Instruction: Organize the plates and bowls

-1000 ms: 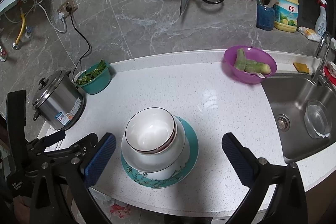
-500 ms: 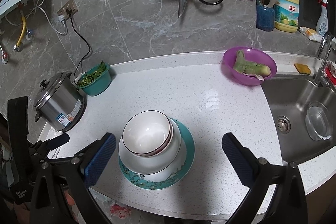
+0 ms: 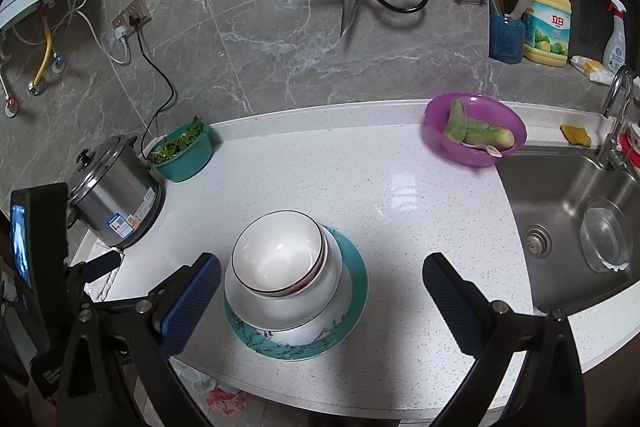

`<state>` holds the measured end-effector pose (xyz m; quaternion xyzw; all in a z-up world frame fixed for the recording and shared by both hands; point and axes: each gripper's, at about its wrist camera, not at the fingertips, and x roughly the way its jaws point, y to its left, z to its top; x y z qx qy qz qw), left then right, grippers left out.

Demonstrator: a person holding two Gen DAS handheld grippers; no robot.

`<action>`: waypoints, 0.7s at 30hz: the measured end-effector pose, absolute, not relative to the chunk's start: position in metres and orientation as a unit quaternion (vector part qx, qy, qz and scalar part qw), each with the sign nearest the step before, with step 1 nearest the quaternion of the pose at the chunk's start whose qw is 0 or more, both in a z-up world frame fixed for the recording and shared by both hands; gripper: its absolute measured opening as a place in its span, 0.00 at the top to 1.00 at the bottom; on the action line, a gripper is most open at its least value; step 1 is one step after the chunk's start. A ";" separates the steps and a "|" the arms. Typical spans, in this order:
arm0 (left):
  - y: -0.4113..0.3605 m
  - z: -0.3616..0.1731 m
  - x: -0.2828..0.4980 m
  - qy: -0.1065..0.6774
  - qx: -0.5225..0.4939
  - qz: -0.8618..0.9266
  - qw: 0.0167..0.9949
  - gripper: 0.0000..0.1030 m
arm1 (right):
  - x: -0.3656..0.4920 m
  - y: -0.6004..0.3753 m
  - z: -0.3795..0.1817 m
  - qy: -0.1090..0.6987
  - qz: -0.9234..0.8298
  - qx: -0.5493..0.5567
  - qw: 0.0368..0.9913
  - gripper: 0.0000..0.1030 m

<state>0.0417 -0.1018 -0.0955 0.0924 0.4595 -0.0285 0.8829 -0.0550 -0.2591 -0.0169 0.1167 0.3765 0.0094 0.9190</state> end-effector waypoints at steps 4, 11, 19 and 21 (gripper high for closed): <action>-0.107 -0.094 0.043 0.453 0.109 -0.025 0.885 0.00 | -0.055 -0.259 -0.017 0.381 0.008 0.112 0.918 0.00; -0.103 -0.105 0.055 0.498 0.042 -0.089 0.862 0.00 | -0.051 -0.265 -0.019 0.398 -0.001 0.106 0.911 0.00; -0.107 -0.102 0.055 0.495 0.046 -0.088 0.863 0.00 | -0.048 -0.272 -0.021 0.410 -0.010 0.106 0.906 0.00; -0.105 -0.101 0.054 0.494 0.045 -0.084 0.864 0.00 | -0.047 -0.271 -0.021 0.411 -0.010 0.106 0.905 0.00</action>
